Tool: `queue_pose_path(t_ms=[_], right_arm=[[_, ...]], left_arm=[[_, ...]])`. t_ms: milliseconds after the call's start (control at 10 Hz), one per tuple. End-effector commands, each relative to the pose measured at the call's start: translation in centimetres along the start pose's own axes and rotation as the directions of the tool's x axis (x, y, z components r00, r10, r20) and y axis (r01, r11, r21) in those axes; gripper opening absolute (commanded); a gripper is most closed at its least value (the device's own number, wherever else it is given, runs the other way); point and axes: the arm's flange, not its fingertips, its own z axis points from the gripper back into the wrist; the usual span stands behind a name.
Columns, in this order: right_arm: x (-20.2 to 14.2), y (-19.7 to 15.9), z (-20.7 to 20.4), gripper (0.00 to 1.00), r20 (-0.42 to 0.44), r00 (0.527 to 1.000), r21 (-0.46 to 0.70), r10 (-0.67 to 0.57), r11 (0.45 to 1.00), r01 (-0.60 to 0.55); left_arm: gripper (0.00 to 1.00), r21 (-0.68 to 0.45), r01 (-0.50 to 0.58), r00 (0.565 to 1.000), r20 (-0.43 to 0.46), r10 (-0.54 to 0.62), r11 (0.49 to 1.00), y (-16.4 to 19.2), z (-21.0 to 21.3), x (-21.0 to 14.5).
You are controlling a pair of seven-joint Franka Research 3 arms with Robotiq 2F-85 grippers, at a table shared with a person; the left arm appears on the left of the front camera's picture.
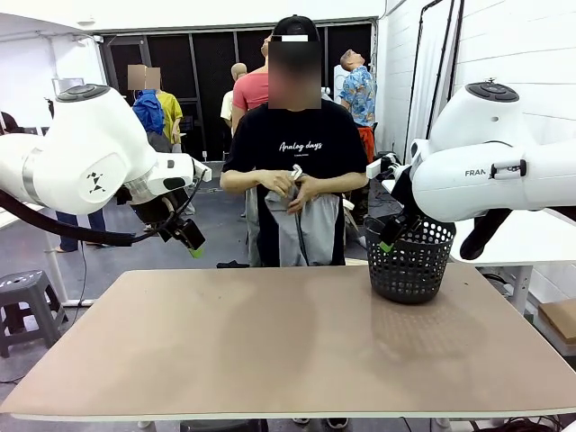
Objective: Fold the training pants.
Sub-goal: Grab both ends of the Training pants handed by a person.
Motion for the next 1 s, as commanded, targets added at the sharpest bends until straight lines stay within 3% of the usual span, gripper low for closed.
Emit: queue_pose_path(t_ms=[0,900], right_arm=[[0.12,0.03,-0.18,1.00,0.005,1.000,0.002,0.001,1.000,-0.001],[0.12,0.03,-0.18,1.00,0.005,1.000,0.002,0.001,1.000,-0.001]], left_arm=[[1.00,0.000,0.003,1.000,0.006,-0.003,1.000,0.07,0.03,0.03],[1.00,0.000,0.003,1.000,0.006,-0.003,1.000,0.07,0.03,0.03]])
